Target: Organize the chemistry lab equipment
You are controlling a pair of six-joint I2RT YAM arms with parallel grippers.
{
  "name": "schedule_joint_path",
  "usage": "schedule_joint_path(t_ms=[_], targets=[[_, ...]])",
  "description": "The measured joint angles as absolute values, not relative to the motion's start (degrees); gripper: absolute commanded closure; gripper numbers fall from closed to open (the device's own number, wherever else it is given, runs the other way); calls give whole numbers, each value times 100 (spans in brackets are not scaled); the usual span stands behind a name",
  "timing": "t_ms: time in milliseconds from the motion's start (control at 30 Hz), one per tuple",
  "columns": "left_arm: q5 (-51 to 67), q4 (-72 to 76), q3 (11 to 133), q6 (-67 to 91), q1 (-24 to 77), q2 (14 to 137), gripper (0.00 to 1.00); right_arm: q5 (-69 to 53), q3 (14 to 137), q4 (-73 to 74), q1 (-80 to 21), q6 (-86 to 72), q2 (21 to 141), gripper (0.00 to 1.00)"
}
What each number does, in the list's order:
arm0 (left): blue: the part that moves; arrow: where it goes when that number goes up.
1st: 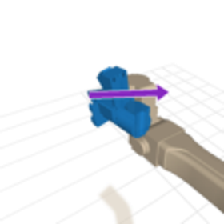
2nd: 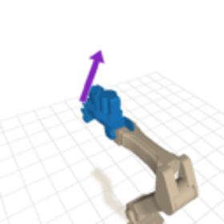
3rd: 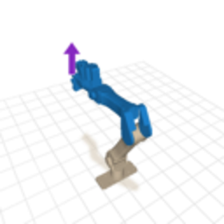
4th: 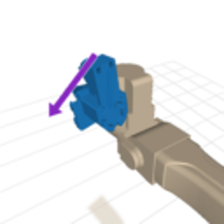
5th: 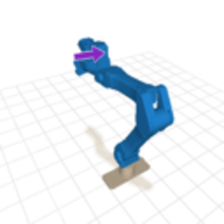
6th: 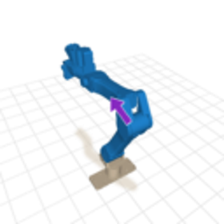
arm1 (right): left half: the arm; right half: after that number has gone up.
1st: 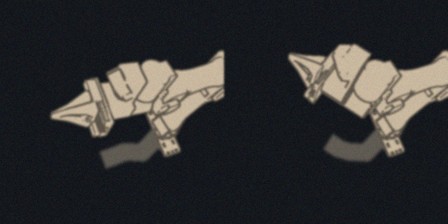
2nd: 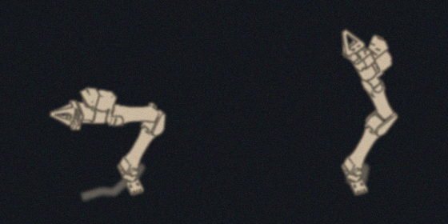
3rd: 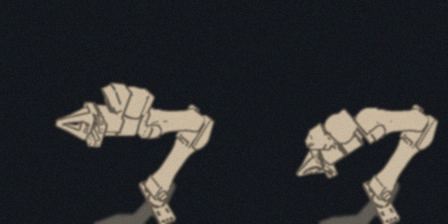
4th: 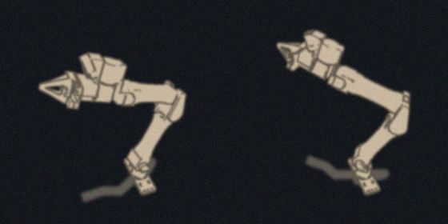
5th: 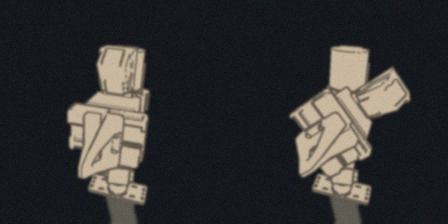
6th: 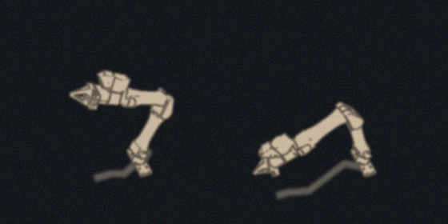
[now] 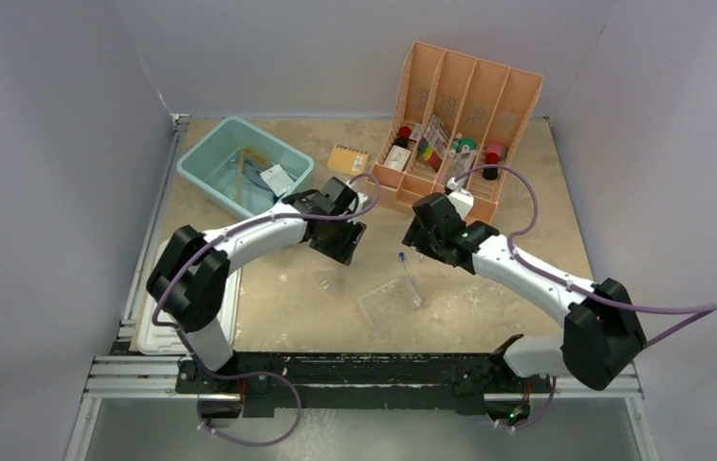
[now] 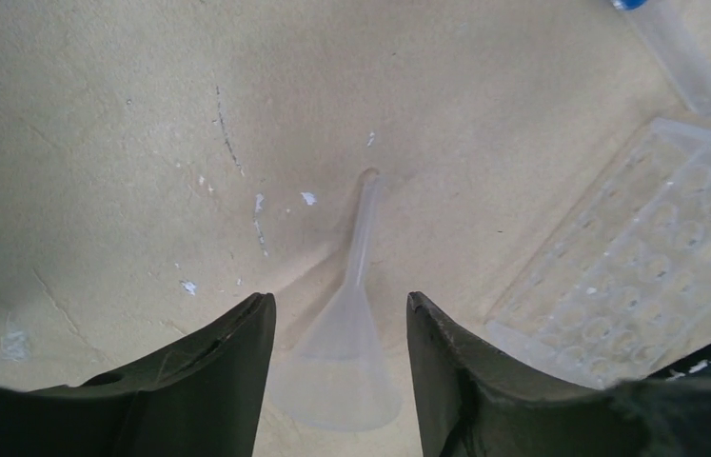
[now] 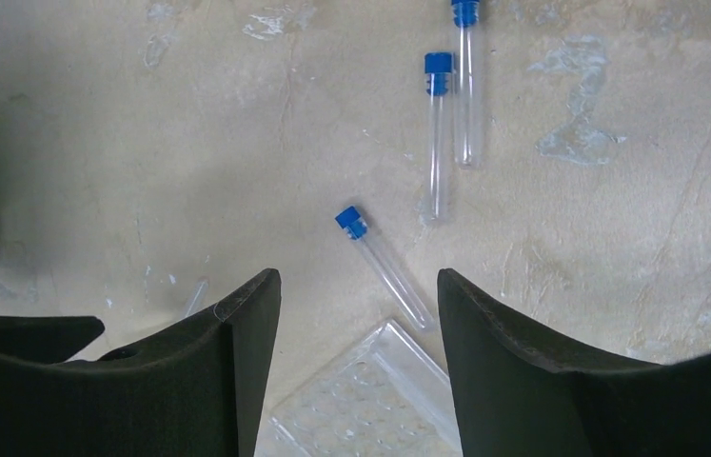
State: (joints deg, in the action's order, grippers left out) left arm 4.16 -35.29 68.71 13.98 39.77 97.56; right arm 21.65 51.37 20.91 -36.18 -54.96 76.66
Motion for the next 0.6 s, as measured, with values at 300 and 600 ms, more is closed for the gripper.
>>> schedule_joint_path(t_ms=[300,600], targets=[[257,-3745,7251,1017,4038,10503,65,2322,4958,2158,-3603,-5594,7432,36],[193,-4158,7760,827,4281,11179,77,2499,4958,2220,-3586,-5546,7415,36]])
